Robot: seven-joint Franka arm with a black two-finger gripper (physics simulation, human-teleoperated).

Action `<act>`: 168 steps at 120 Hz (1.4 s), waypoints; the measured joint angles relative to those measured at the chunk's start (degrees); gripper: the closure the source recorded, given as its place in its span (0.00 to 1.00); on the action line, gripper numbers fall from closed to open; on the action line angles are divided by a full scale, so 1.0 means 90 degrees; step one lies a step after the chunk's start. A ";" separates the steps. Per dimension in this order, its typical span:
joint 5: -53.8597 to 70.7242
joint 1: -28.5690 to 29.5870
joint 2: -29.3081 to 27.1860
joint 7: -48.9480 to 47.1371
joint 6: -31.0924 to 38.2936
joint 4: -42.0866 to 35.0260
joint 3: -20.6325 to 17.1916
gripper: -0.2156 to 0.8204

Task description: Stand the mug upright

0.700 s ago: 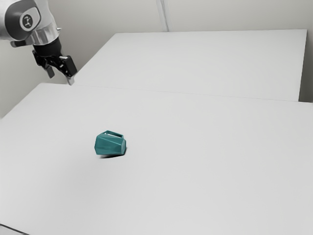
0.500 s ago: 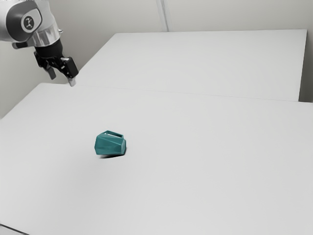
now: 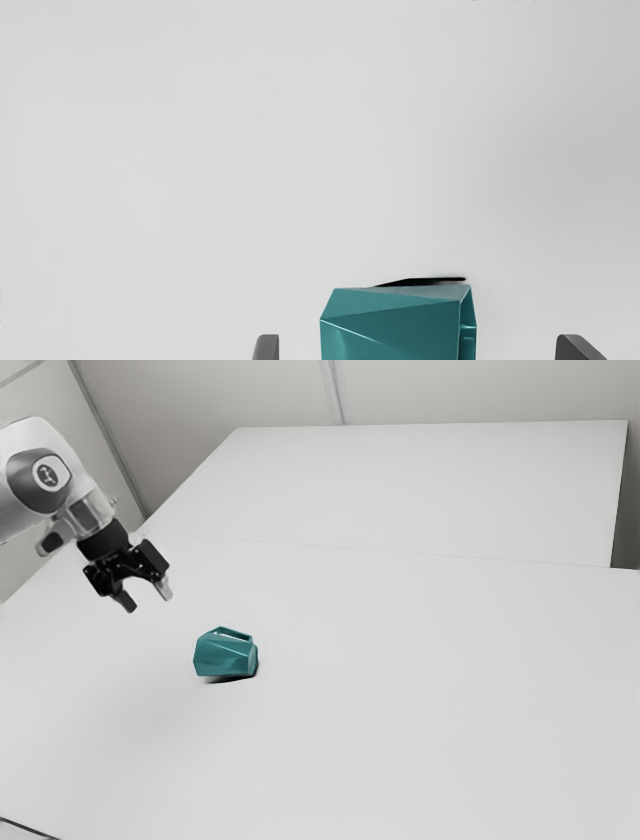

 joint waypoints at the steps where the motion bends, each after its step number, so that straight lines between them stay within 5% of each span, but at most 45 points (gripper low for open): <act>1: -0.0037 0.0028 0.0003 0.0000 0.0022 -0.0044 -0.0010 0.21; 50: -0.1218 0.0750 0.1064 0.0000 0.0851 -0.0503 -0.0168 0.21; 107: -0.2402 0.0660 0.2168 0.0000 0.1765 -0.0234 -0.0168 0.21; 168: -0.3574 0.0566 0.2583 0.0000 0.2053 -0.0217 -0.0258 0.21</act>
